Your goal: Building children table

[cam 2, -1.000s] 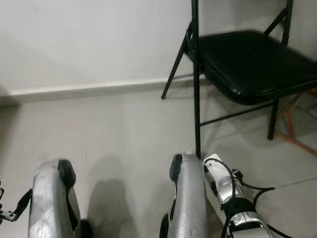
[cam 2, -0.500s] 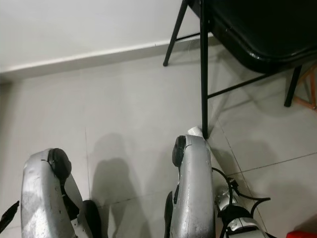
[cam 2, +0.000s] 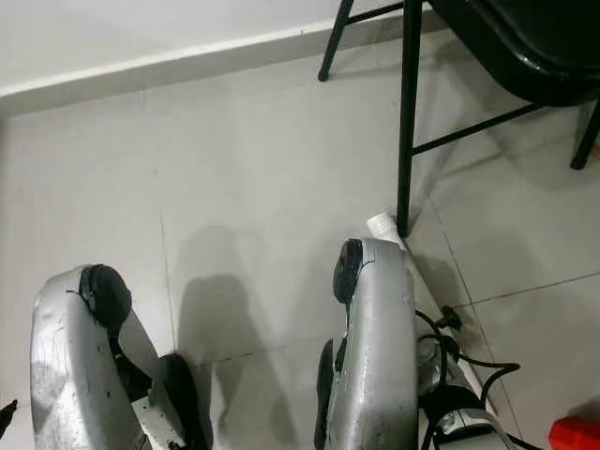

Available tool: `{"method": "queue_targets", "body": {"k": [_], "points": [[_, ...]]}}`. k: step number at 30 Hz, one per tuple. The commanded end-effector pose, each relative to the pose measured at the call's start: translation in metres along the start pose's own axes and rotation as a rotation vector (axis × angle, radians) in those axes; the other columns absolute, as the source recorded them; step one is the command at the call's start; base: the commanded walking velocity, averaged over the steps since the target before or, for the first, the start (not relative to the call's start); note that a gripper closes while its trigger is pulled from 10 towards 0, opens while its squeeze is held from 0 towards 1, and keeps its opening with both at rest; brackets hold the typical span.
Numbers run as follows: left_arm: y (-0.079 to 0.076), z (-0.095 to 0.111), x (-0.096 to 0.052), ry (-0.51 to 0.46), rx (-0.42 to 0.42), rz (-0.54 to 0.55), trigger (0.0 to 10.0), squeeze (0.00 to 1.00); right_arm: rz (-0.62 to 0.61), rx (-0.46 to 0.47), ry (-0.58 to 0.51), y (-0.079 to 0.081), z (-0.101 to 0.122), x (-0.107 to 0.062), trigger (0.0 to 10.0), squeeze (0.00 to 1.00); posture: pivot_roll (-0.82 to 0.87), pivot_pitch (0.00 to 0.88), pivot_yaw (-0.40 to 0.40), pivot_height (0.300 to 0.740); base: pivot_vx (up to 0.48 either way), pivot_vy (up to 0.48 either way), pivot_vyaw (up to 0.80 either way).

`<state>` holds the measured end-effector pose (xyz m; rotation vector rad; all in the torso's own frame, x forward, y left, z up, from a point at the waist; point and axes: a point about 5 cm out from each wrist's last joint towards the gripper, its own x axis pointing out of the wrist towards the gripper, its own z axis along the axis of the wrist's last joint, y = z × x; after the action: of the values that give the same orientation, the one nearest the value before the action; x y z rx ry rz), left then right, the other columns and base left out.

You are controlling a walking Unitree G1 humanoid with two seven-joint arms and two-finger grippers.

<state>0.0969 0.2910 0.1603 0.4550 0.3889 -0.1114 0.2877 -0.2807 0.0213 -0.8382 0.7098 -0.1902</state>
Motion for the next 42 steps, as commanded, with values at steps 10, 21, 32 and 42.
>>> {"method": "queue_targets", "body": {"k": [10,21,32,42], "points": [[0.008,-0.012,-0.020,0.114,-0.003,-0.014,10.0,0.00,-0.118,0.041,0.125,-0.001,-0.033,-0.002,10.0,0.00,0.09,0.578,0.085,0.300,0.000,0.000,0.00],[0.015,-0.006,-0.027,0.124,0.009,-0.014,10.0,0.00,-0.045,0.142,0.158,0.015,-0.032,-0.004,10.0,0.00,0.15,0.578,0.105,0.300,0.000,0.000,0.00],[0.019,0.000,-0.036,0.132,0.019,-0.015,10.0,0.00,0.204,0.007,0.198,0.041,-0.038,-0.009,10.0,0.00,0.18,0.599,0.114,0.300,0.000,0.000,0.00],[0.022,0.005,-0.045,0.146,0.023,-0.012,10.0,0.00,0.277,0.017,0.236,0.048,-0.043,-0.012,10.0,0.00,0.22,0.615,0.125,0.300,0.000,0.000,0.00]]}}
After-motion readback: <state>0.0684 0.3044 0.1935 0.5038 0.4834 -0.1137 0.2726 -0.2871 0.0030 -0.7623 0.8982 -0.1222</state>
